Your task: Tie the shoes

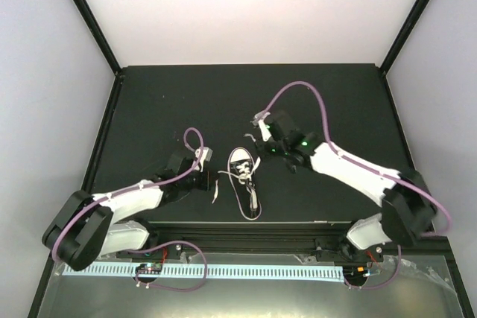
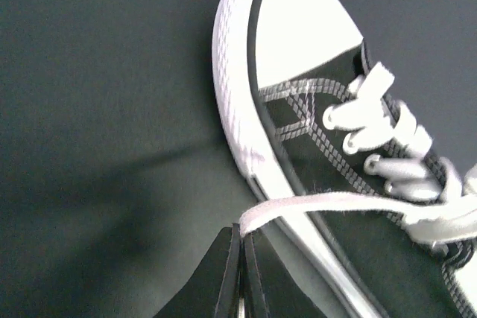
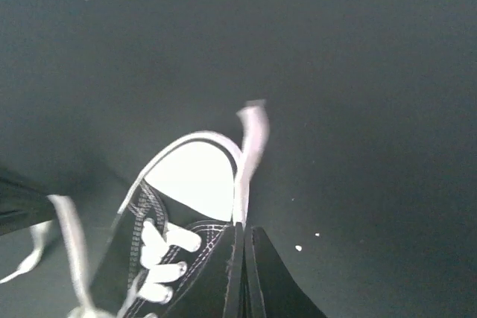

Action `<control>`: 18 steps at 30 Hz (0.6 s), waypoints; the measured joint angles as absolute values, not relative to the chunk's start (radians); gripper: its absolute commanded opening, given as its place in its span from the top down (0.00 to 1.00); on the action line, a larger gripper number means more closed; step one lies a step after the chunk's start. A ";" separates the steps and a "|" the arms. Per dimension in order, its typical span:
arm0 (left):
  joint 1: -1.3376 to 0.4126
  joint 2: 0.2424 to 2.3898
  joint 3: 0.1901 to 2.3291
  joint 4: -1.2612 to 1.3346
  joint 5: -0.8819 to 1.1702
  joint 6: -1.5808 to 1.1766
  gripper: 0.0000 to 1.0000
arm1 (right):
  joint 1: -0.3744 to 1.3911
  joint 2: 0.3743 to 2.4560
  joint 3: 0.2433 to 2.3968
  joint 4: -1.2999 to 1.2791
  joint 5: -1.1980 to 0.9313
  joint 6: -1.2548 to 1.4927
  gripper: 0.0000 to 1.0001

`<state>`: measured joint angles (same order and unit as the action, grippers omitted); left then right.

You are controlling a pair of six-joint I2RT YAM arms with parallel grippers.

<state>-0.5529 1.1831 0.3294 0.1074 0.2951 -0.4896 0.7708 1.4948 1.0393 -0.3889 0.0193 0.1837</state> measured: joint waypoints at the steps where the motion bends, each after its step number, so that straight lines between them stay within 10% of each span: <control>1: -0.538 1.203 0.341 0.107 0.302 -0.488 0.98 | 0.762 1.438 1.018 -0.378 0.009 0.184 0.98; 11: -0.463 1.422 0.624 0.104 0.492 -0.392 0.98 | 0.929 1.161 0.849 -0.259 -0.278 0.174 0.98; 18: -0.467 1.487 0.738 0.101 0.648 -0.305 0.98 | 1.154 1.332 0.855 -0.201 -0.282 0.235 0.27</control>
<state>-0.4671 1.4872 0.7380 0.1013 0.6479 -0.3054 1.1542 1.3323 0.8551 -0.2012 -0.2817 0.2352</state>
